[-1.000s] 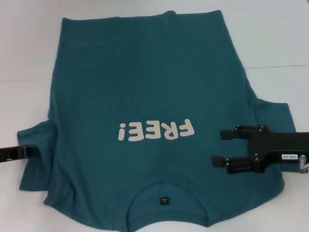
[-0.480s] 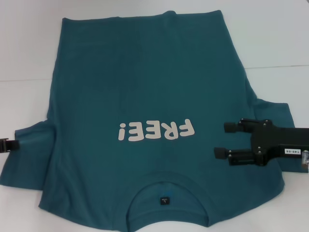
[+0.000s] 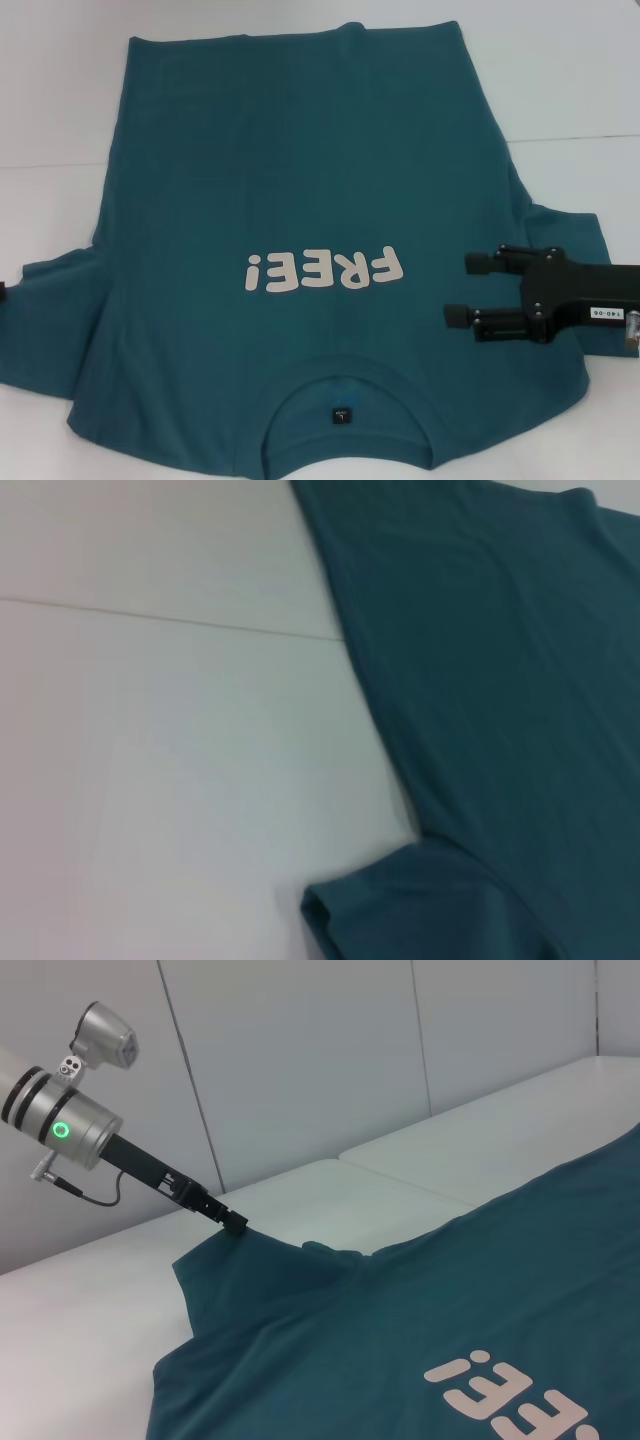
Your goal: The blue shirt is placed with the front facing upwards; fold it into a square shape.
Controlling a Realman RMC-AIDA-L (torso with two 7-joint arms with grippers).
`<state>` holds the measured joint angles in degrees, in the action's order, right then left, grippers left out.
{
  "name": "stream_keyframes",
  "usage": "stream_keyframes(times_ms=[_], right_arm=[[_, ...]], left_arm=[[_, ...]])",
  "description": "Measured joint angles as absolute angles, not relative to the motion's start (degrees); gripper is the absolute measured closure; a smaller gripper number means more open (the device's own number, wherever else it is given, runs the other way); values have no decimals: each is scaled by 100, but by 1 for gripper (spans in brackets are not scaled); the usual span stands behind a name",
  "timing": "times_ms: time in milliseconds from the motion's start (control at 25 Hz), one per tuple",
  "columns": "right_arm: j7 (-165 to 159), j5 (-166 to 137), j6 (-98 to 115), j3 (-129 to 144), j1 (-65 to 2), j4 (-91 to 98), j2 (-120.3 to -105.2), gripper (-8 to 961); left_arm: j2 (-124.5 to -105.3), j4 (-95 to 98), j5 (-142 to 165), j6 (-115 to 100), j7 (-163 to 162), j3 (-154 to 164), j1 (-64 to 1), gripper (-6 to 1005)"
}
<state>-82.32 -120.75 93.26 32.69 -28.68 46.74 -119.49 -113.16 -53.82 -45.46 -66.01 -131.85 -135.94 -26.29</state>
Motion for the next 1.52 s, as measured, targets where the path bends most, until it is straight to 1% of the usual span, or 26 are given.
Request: stream_keyframes(times_ms=[1280, 1520], right_arm=[[-8230, -12005, 9330, 3205, -2852, 4632, -11953, 35], [-8234, -12005, 9331, 3197, -2831, 4632, -11953, 35]], left_arm=[[-11145, -5457, -4404, -6627, -13114, -13674, -2817, 967], [-11120, -5459, -4165, -6627, -13113, -13676, -2938, 968]])
